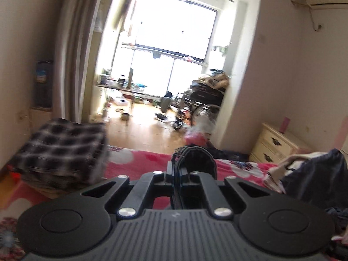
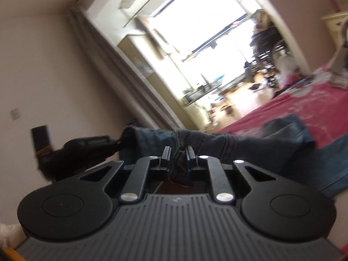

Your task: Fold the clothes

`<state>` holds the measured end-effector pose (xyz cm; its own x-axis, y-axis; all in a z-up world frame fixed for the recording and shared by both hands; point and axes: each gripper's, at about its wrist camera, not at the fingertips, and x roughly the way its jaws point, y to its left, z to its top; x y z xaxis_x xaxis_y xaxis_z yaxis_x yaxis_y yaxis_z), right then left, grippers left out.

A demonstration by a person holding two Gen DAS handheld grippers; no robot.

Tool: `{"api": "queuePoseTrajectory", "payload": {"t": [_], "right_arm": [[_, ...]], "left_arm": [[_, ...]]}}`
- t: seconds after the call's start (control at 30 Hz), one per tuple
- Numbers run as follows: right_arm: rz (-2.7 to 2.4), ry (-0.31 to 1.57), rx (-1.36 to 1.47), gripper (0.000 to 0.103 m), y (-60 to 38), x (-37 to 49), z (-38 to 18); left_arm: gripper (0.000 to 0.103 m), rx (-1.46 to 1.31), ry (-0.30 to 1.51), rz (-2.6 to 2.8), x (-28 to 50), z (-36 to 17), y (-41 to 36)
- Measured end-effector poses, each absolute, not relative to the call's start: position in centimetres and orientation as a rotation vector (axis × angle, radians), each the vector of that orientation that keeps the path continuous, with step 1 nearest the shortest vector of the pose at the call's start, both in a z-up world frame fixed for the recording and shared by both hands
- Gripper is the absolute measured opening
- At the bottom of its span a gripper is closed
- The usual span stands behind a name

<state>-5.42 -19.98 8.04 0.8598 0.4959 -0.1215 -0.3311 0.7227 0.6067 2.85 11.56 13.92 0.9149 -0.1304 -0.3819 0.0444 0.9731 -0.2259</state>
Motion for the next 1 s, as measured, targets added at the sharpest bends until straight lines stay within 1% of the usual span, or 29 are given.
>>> {"api": "queuePoseTrajectory", "payload": {"t": [0.2,0.33,0.57,0.73,0.87,1.0], "right_arm": [[0.613,0.328,0.527,0.010,-15.0,-7.4,10.1],[0.744,0.372,0.488,0.009,-11.2,-7.3,10.6],[0.979,0.467,0.415,0.009,-3.7,-5.6,10.6],[1.107,0.487,0.396,0.009,1.6,-3.7,10.9],[1.181,0.524,0.378,0.009,5.9,-3.2,10.6],[1.225,0.581,0.359,0.009,9.8,-3.2,9.0]], "left_arm": [[0.005,-0.197,0.354,0.005,-0.2,16.1,17.4],[0.005,-0.185,0.349,0.082,-2.1,16.5,21.0],[0.004,-0.206,0.400,0.236,-2.1,14.3,28.1],[0.005,-0.173,0.435,0.336,-0.5,13.6,33.6],[0.005,-0.103,0.475,0.369,0.4,12.4,36.0],[0.005,-0.047,0.526,0.366,0.9,10.2,37.5]]}}
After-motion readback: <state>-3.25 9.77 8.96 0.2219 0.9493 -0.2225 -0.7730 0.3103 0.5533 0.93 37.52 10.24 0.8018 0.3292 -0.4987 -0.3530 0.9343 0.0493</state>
